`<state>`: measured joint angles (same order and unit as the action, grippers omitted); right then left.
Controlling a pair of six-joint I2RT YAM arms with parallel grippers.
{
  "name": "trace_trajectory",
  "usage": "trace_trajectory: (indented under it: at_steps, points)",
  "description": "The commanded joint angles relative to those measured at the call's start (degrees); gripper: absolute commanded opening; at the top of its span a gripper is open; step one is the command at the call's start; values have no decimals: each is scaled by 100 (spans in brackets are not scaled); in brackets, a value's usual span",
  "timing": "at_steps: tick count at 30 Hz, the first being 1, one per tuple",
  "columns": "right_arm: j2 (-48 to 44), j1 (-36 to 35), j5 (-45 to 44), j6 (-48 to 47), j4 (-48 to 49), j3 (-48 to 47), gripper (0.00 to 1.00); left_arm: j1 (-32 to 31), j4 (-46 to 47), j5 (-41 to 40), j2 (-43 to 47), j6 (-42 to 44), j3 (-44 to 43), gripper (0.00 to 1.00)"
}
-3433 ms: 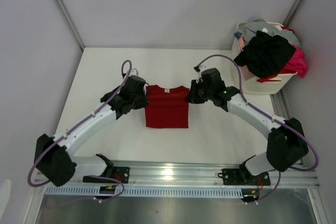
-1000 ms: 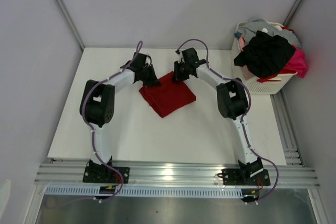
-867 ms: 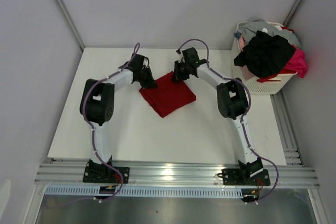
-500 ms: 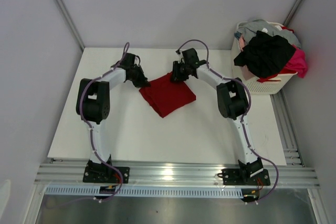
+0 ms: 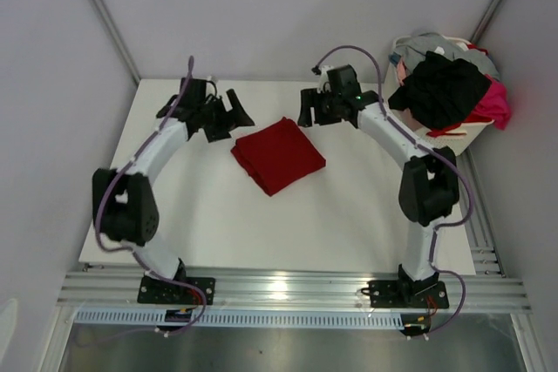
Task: Fold and stack the t-shirts
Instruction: Fold the long partially folded tshirt into a neat square, then put the neatly folded tshirt into the corner of the board with the left arm
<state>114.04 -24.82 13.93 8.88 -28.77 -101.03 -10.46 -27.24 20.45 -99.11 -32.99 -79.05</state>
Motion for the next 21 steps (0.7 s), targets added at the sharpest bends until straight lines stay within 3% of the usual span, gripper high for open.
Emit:
trace_trajectory:
  at_steps: [1,3,7,10,21]
  points:
    - [-504,214,-286,-229,194,1048,72,-253,-71,-163,1172,153,633,95]
    - [-602,249,-329,-125,398,1551,71,-412,-9,-312,1402,-22,1004,93]
    - [-400,293,-313,34,399,1543,65,-781,386,-533,1824,-453,1769,80]
    - [-242,285,-234,104,530,1587,62,-913,589,-498,2097,-638,2313,77]
    - [198,276,-101,298,706,1876,61,-1020,404,-594,2800,-594,2895,81]
